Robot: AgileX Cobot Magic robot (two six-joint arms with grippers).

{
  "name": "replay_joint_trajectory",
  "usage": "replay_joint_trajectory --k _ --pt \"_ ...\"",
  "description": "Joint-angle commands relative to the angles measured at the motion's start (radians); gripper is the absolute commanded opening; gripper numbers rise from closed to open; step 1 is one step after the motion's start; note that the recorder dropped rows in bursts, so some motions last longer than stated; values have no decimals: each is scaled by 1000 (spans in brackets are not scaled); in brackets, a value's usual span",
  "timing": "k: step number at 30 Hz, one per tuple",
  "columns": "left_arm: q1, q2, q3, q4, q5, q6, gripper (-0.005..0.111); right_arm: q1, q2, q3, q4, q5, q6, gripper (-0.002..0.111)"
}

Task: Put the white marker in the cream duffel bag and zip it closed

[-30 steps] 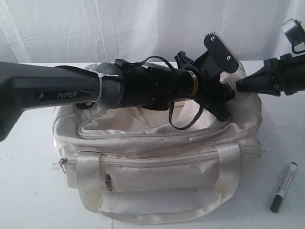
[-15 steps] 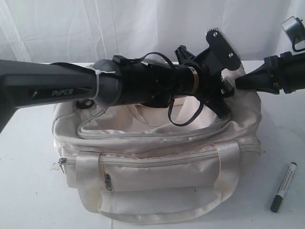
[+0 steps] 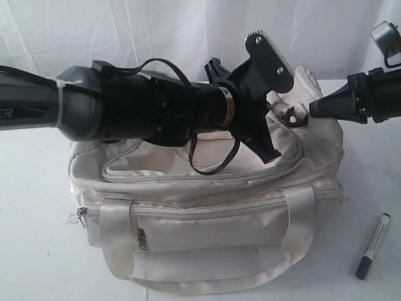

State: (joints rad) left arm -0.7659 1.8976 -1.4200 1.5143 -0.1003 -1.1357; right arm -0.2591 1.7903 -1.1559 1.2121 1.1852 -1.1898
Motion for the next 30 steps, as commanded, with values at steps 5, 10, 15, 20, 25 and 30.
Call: replay_joint_trajectory --k 5,10,15,20,25,30 --pt "-5 10 -6 7 71 -13 36 0 -7 -6 48 36 -16 0" --pt "-5 40 -101 4 78 -31 41 0 -7 -6 48 36 -16 0" --pt "-5 105 -191 4 78 -47 41 0 -7 -6 48 36 -16 0" --pt "-5 159 -224 4 78 -51 41 0 -7 -6 48 36 -16 0" --pt "-5 172 -224 4 80 -81 41 0 -7 -6 48 36 -16 0" --pt "-5 179 -224 4 80 -83 41 0 -7 -6 50 36 -16 0"
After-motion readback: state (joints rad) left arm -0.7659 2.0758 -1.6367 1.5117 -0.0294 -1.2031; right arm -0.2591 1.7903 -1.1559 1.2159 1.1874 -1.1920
